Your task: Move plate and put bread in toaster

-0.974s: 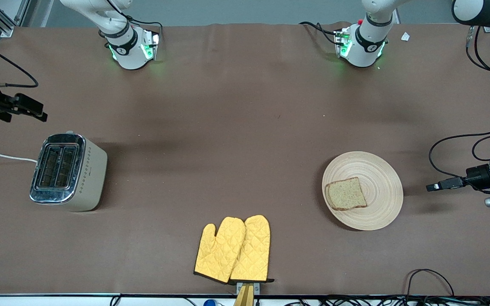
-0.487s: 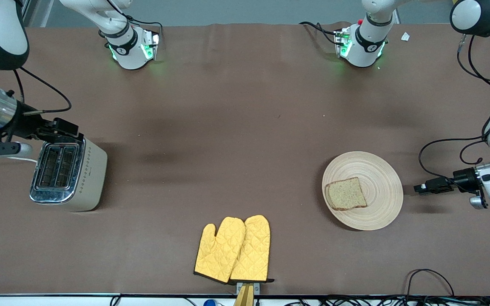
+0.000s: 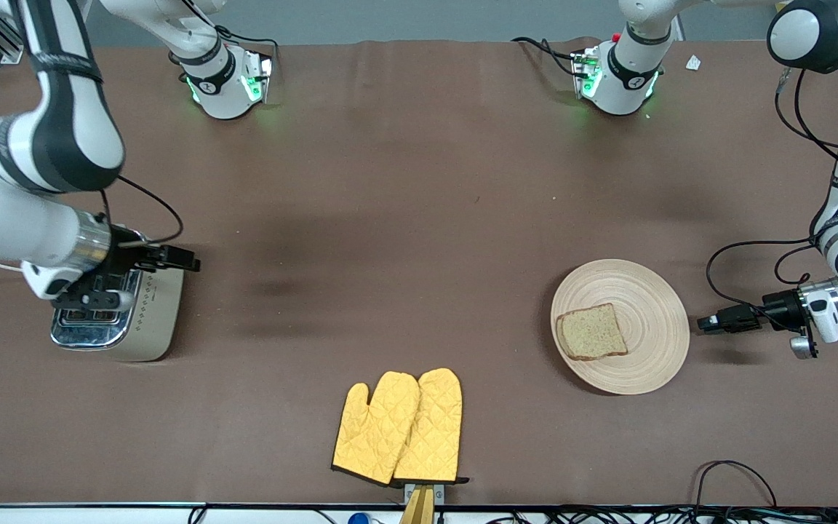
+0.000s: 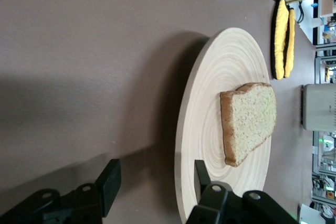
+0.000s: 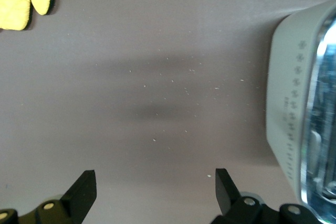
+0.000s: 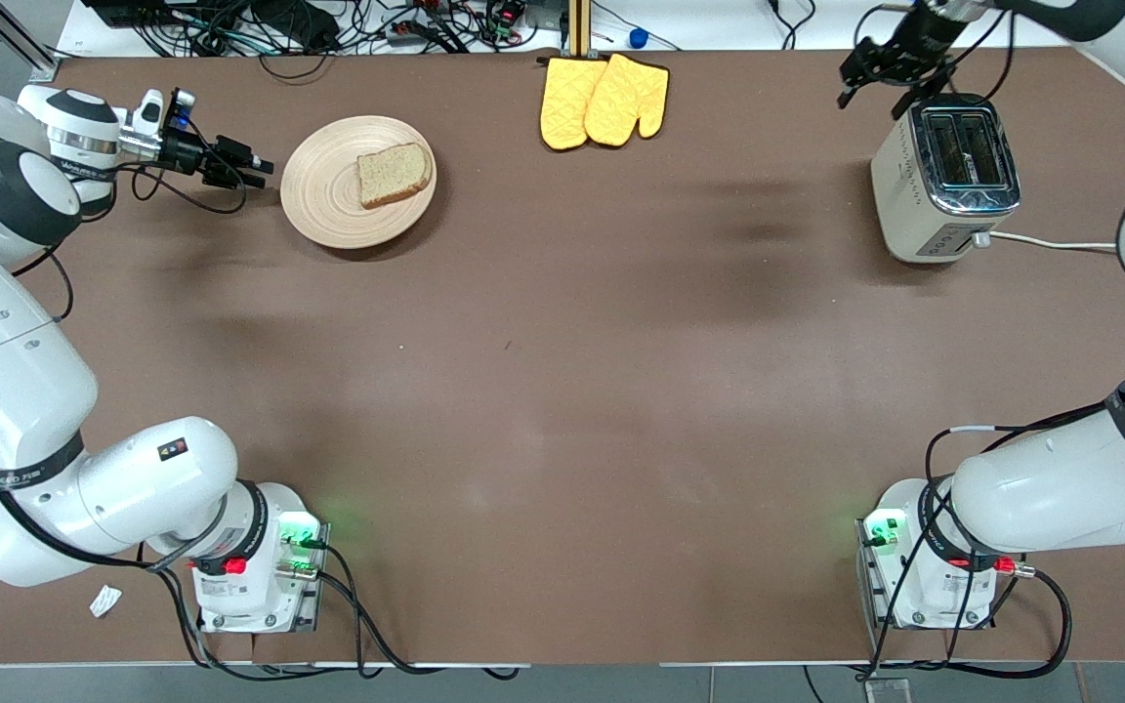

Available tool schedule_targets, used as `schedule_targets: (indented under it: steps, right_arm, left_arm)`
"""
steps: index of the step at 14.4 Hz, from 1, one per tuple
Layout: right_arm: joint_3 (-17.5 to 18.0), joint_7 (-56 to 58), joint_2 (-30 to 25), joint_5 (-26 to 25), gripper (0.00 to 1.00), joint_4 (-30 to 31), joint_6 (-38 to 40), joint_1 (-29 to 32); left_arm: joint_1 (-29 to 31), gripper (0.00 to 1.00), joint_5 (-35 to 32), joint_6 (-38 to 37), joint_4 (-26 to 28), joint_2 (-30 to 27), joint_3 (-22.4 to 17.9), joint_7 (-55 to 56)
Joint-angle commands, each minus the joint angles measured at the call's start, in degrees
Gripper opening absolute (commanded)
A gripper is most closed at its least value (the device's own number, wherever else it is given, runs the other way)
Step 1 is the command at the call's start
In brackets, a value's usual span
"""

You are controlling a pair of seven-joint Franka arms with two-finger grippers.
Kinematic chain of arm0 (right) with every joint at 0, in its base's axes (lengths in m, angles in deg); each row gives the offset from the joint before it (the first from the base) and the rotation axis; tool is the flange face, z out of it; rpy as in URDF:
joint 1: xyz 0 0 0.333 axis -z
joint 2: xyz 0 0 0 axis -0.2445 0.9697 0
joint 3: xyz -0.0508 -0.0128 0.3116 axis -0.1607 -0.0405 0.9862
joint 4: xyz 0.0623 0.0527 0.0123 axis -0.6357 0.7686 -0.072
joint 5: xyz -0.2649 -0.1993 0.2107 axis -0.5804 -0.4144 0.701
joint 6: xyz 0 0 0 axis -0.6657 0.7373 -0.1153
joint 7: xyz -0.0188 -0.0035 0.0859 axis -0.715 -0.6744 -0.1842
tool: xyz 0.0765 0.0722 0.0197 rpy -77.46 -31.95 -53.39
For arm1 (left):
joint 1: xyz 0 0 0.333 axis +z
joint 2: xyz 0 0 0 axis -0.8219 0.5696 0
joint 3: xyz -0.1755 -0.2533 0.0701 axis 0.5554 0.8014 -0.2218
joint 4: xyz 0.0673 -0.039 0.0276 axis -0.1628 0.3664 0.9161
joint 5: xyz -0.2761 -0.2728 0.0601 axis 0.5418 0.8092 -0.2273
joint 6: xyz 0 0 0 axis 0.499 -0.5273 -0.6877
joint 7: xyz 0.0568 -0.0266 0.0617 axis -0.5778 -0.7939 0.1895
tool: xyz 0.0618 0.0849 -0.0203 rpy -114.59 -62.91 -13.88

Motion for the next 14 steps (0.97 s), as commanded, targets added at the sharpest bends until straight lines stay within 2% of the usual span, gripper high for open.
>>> schedule_targets:
  steps: [1, 3, 5, 6, 11, 14]
  right_arm:
    - [-0.15, -3.75, 3.37, 0.98, 1.0, -0.04, -3.21, -3.08]
    - [0.03, -4.9, 5.49, 2.28, 1.0, 0.05, -4.98, -4.49]
    - [-0.06, -4.82, 6.02, 9.64, 1.0, 0.4, -5.24, -5.11]
    - [-0.06, -4.73, 6.03, 11.42, 1.0, 1.53, -6.81, -5.02]
    - [0.99, -2.98, 4.28, 12.31, 1.0, 11.28, -19.36, -5.55]
    - [1.26, -2.71, 4.0, 12.31, 1.0, 12.7, -21.5, -5.9]
  left_arm:
    - [0.21, 0.59, 1.26, -2.35, -0.99, 0.88, 0.4, -1.38]
    - [0.21, 0.56, 1.26, -2.36, -0.99, 0.88, 0.57, -1.47]
    - [0.03, 0.51, 1.26, -2.79, -0.9, 1.14, 0.57, -1.82]
    - [0.03, 0.5, 1.26, -2.8, -0.9, 1.41, 0.57, -2.08]
    - [0.21, 0.41, 1.43, -3.15, -0.99, 2.02, 1.18, -4.28]
    - [0.3, 0.35, 2.31, -3.15, -0.99, 2.38, 1.54, -4.46]
